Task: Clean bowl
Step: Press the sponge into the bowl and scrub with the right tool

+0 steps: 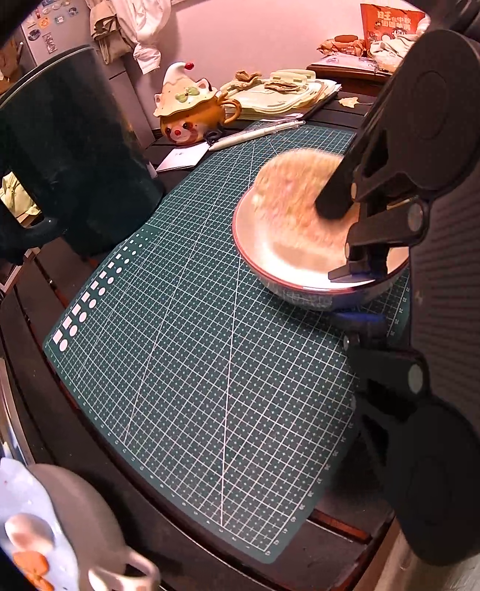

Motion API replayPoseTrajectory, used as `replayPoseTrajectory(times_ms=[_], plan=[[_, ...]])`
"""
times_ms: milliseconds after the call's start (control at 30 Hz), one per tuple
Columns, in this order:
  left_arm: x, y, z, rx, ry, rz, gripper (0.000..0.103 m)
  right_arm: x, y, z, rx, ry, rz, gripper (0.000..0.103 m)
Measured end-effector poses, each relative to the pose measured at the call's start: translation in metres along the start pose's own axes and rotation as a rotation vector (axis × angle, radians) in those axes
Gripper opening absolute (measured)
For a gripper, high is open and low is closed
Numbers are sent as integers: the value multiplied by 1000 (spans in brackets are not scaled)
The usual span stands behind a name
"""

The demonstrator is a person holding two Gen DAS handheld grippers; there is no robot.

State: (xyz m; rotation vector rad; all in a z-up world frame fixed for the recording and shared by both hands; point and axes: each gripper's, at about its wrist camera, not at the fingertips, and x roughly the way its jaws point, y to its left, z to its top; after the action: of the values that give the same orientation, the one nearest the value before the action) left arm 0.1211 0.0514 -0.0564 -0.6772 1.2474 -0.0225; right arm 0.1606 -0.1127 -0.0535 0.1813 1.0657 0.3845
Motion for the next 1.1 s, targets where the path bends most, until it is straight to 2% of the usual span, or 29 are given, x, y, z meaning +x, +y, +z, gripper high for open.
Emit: replayPoseTrajectory(times_ms=[100, 167, 400, 633, 700, 767, 900, 1100], plan=[[0, 2, 0, -15, 3, -11, 14, 10, 0, 2, 4, 19, 17, 9], [0, 1, 0, -14, 2, -11, 14, 16, 0, 1, -10, 38, -11, 9], [0, 1, 0, -20, 9, -19, 14, 15, 26, -10, -205, -4, -287, 9], [8, 10, 7, -4, 16, -27, 14, -19, 31, -5, -197, -82, -346, 9], [7, 11, 8, -5, 18, -26, 14, -30, 30, -3, -181, -117, -327, 9], [7, 11, 9, -5, 19, -26, 14, -38, 24, 3, -136, -133, -266, 9], [8, 15, 12, -16, 26, -28, 14, -30, 6, 8, -22, -67, -67, 9], [14, 24, 18, -29, 27, -8, 14, 7, -4, 4, 31, 44, -20, 9]])
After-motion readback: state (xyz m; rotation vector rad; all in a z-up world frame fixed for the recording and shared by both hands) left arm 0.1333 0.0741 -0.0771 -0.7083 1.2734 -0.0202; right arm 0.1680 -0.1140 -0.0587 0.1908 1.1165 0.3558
